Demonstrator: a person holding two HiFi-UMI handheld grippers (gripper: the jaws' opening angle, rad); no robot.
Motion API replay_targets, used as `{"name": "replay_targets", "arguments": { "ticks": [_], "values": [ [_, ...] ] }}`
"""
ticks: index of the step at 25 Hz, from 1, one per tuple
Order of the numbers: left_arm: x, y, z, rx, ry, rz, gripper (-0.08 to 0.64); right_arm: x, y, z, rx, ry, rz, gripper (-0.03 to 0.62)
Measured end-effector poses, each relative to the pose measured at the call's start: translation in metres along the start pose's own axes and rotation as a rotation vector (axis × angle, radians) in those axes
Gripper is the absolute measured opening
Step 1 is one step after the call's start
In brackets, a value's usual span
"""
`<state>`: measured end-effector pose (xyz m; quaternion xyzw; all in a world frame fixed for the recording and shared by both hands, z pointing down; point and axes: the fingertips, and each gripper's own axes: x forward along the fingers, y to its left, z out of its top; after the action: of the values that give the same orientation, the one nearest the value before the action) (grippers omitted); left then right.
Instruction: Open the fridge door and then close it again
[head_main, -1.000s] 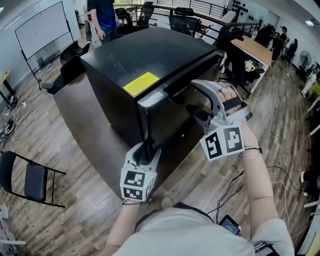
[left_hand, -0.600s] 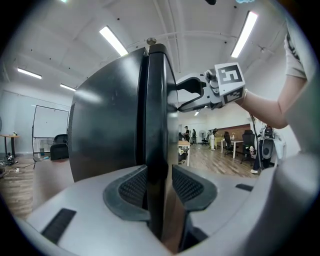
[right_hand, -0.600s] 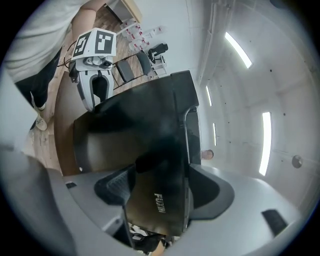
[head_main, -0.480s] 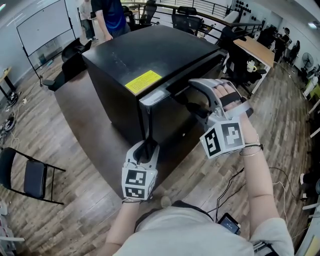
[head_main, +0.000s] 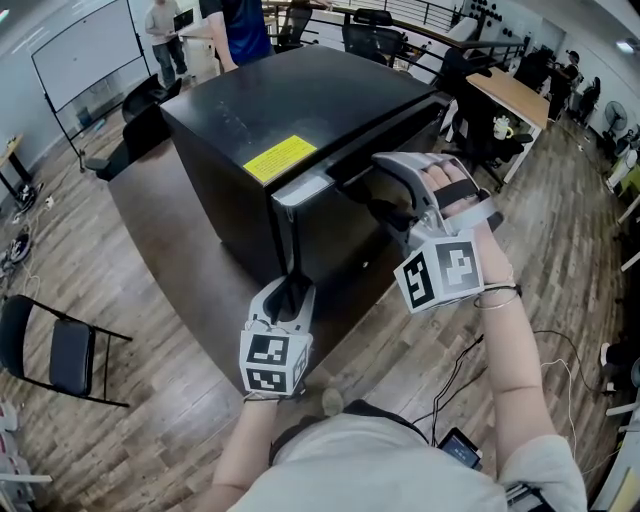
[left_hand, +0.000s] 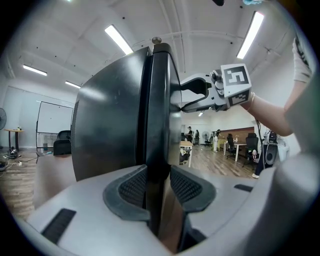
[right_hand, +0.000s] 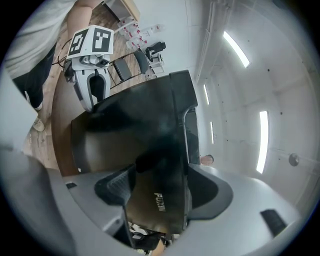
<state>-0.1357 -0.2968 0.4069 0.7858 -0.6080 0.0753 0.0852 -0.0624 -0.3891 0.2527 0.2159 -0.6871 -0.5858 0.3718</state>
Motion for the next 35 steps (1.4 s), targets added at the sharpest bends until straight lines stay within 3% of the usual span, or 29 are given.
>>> {"name": "replay_targets", "arguments": {
  "ticks": [10, 18, 24, 29, 35],
  "values": [
    [0.0, -0.004, 0.001, -0.02, 0.012, 0.008, 0.127, -0.003, -0.002, -0.002, -0.004, 0.017, 0.005, 0.313],
    [-0.017, -0.047, -0.008, -0.003, -0.008, -0.119, 0.127, -0.03, 0.011, -0.011, 0.012, 0.07, -0.009, 0.318],
    [-0.027, -0.074, -0.012, 0.06, 0.009, -0.233, 0.127, -0.05, 0.014, -0.017, 0.053, 0.128, -0.088, 0.316],
    [-0.031, -0.099, -0.016, 0.112, 0.03, -0.331, 0.127, -0.078, 0.02, -0.026, 0.164, 0.141, -0.134, 0.284],
    [-0.035, -0.121, -0.021, 0.156, 0.022, -0.423, 0.127, -0.114, 0.053, -0.032, 0.42, 0.136, -0.102, 0.281]
  ]
}}
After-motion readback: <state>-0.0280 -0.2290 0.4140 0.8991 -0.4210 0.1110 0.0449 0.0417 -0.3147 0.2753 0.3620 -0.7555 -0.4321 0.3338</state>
